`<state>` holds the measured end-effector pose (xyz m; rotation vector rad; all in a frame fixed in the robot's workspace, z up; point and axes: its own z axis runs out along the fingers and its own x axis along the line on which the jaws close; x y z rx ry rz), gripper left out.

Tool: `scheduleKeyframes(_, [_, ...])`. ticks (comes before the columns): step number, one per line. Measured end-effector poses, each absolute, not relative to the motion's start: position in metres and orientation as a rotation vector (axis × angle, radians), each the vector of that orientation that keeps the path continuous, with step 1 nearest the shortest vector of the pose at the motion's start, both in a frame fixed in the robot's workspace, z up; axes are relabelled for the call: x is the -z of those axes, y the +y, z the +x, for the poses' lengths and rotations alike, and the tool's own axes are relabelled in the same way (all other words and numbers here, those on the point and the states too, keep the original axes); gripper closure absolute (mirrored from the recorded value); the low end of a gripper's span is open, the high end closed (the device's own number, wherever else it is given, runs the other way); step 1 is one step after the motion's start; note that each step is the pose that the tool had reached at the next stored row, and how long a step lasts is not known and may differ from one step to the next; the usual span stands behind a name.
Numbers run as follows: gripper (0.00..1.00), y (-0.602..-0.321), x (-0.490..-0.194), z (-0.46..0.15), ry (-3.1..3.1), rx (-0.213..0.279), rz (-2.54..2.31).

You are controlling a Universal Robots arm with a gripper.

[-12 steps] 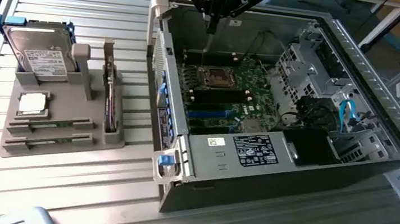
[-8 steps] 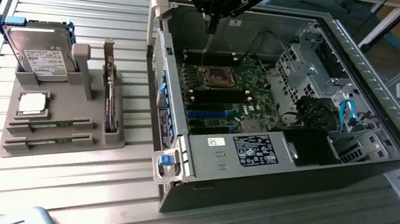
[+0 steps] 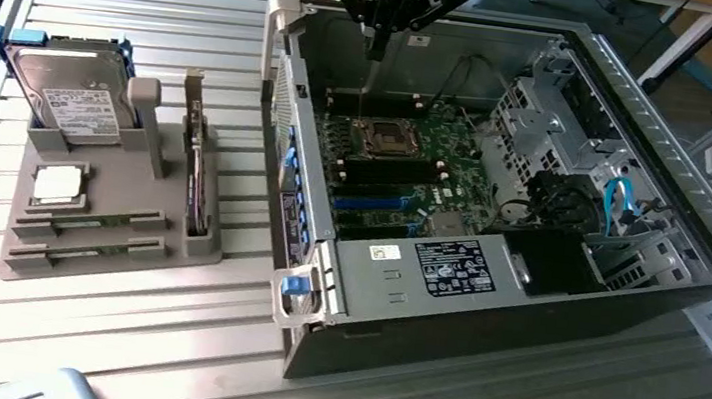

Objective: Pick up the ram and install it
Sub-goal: 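Reach for the ram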

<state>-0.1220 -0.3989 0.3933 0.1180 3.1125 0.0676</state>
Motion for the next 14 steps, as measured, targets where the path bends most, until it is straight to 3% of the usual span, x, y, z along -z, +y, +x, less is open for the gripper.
scheduleKeyframes(14, [0.9, -0.399, -0.393, -0.15, 3.112, -0.068, 0.118])
